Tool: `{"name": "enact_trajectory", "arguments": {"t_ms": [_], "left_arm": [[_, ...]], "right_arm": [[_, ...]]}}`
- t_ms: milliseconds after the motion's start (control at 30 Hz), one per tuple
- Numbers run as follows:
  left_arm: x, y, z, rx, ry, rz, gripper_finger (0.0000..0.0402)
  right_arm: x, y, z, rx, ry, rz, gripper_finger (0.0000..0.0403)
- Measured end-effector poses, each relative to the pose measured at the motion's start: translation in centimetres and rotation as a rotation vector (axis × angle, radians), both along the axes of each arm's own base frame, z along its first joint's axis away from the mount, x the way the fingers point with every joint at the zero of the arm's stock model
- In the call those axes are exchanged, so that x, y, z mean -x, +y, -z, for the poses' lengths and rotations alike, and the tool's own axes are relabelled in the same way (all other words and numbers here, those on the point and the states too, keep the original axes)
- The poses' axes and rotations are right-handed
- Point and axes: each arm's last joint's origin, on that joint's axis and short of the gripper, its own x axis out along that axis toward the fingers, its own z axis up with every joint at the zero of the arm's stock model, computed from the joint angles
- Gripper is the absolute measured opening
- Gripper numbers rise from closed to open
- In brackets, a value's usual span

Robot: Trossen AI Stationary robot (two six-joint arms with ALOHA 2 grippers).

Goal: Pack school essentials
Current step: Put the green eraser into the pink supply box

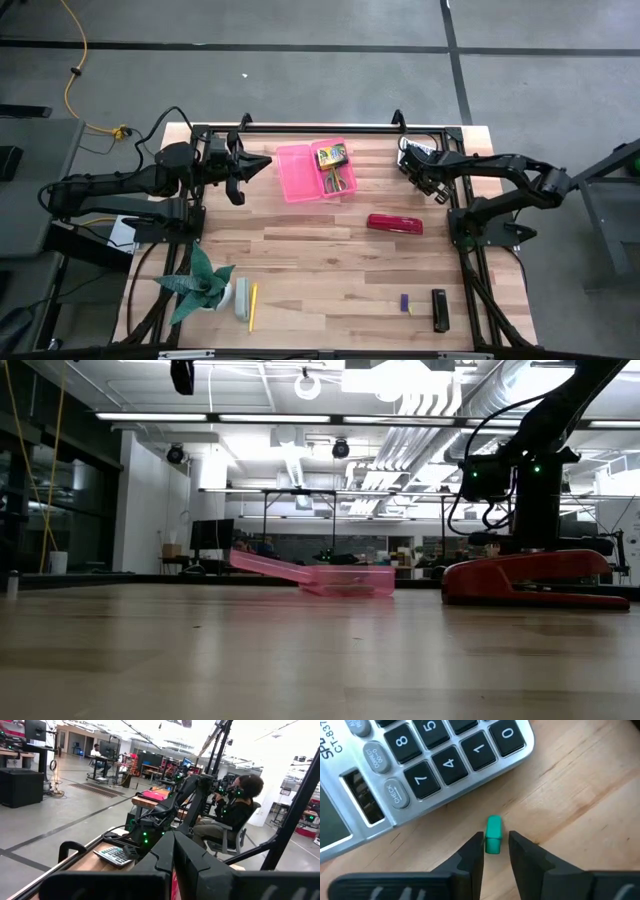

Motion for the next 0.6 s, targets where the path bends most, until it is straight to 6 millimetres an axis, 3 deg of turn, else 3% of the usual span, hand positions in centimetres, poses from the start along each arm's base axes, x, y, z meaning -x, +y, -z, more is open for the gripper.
{"name": "enact_trajectory", "arguments": {"t_ms": [300, 600], "left_arm": [[0.0, 0.0, 0.0, 0.0, 0.0, 0.0, 0.0], [0.0, 0.0, -0.01, 0.0, 0.0, 0.0, 0.0]], "right_arm": [[0.35, -0.49, 0.0, 0.008, 0.02, -0.053, 0.0072], [0.6, -0.81, 0.03, 0.062, 0.101, -0.16, 0.0006]]}}
